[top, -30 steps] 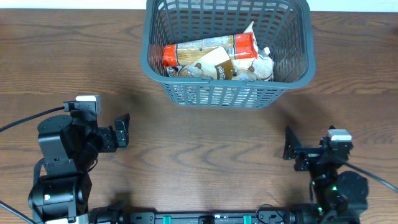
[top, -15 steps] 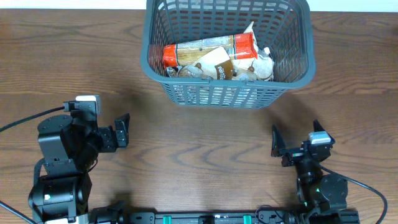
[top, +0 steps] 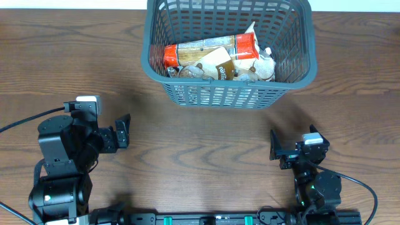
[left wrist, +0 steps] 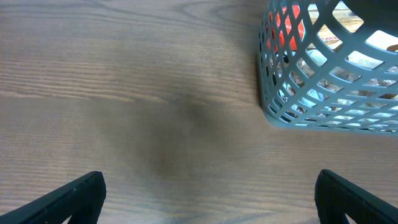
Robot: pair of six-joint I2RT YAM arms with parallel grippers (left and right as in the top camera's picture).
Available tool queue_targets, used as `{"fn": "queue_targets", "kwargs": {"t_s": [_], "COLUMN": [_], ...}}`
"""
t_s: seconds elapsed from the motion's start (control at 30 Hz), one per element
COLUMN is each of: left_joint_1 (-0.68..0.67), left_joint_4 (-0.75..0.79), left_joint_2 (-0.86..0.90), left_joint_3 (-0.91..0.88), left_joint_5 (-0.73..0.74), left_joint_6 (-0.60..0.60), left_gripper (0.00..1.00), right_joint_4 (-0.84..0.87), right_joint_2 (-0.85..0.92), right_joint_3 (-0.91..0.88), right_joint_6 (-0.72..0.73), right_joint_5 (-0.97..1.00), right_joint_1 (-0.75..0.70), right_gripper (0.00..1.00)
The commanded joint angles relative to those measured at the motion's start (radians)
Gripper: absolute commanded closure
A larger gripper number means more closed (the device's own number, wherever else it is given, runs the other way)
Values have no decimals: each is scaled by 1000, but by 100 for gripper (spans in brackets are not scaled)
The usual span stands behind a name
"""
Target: Pack container
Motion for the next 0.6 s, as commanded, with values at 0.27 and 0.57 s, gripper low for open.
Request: {"fn": "queue_targets", "kwargs": {"t_s": [0.27,0.57], "left_joint_1": [-3,-3], "left_joint_4": [0,0], "left_joint_2": [-1,-1], "left_joint_3": [-4,-4], "left_joint_5": [13,13], "left_joint_6": [-5,-5], "left_gripper": [1,1], "right_joint_4": [-1,0], "right_joint_2": [-10,-9], "right_joint_3": [-6,-6], "right_joint_6": [-36,-36], "right_joint_5": [18,17], "right_joint_1": [8,8], "right_gripper": [1,1]}}
